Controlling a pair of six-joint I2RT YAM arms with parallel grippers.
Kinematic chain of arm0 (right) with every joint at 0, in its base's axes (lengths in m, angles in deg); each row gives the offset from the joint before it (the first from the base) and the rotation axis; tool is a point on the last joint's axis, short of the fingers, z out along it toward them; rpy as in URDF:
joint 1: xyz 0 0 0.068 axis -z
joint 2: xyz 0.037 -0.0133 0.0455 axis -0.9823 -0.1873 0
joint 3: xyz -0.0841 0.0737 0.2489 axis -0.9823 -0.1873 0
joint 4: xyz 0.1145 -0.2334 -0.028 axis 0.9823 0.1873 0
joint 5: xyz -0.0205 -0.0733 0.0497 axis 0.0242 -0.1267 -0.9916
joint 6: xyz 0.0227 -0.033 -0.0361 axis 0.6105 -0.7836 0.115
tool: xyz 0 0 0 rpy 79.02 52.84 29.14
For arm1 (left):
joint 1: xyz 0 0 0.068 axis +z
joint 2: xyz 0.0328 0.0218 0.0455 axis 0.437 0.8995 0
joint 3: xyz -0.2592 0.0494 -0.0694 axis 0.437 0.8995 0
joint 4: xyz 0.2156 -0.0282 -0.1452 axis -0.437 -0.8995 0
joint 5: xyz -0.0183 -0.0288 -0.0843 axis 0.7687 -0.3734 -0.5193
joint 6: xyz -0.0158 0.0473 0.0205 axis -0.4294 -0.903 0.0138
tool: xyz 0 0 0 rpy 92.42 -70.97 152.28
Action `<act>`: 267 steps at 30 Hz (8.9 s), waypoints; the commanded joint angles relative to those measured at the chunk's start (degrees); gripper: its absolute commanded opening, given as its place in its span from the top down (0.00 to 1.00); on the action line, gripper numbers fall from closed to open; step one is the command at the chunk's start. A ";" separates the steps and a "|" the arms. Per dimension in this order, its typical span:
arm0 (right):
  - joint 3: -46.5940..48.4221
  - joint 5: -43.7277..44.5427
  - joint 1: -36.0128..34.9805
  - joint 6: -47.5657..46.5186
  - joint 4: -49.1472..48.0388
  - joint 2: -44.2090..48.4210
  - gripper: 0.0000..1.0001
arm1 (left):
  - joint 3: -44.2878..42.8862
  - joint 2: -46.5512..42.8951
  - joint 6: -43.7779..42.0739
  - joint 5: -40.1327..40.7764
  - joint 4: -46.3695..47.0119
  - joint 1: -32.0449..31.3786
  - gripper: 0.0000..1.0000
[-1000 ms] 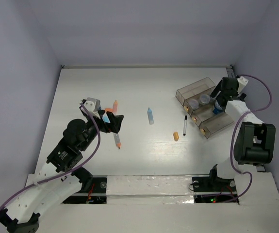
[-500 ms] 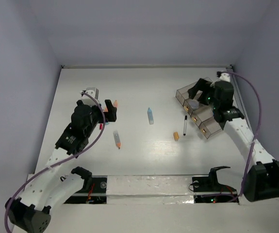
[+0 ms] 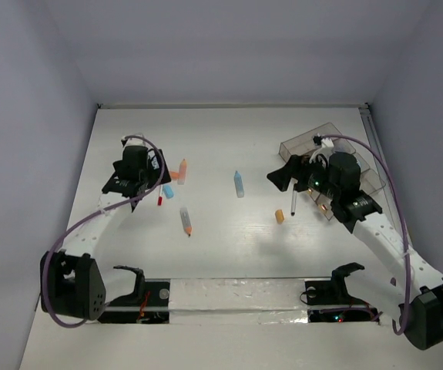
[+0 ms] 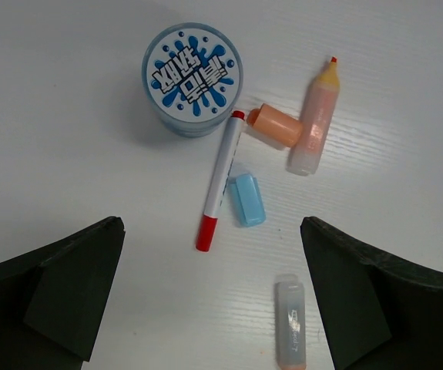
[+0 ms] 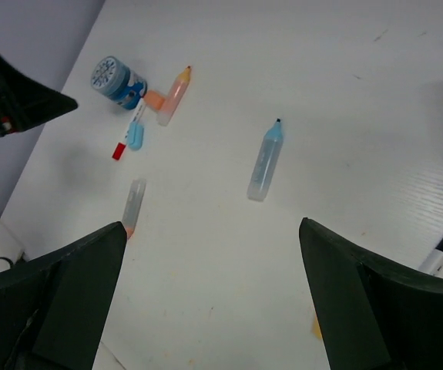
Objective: Sort the stationery into containers
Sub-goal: Pick up the stationery from the corner of the board, then place the stationery in the storage box, then pick up the pen from the center of the board, then place the pen in the storage box.
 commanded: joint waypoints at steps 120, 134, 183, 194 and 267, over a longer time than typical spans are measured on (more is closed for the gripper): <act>13.24 29.02 -1.35 3.13 11.04 31.09 0.00 | -89.31 75.36 -4.82 -5.37 4.67 -50.14 0.55; 13.59 28.67 -1.35 3.56 10.77 30.65 0.00 | -90.19 71.06 -6.40 -5.55 5.11 -50.14 0.02; 9.56 44.73 -17.34 4.79 19.73 -12.76 0.51 | -0.90 -28.88 -4.38 15.65 -1.31 -24.92 0.01; 4.46 46.60 -9.70 12.79 20.79 -20.94 0.57 | 2.18 -30.20 -5.79 5.89 2.82 -24.92 0.01; 23.09 41.68 14.47 29.14 -2.41 -37.72 1.00 | 2.71 -26.69 -5.79 0.43 4.14 -22.81 0.01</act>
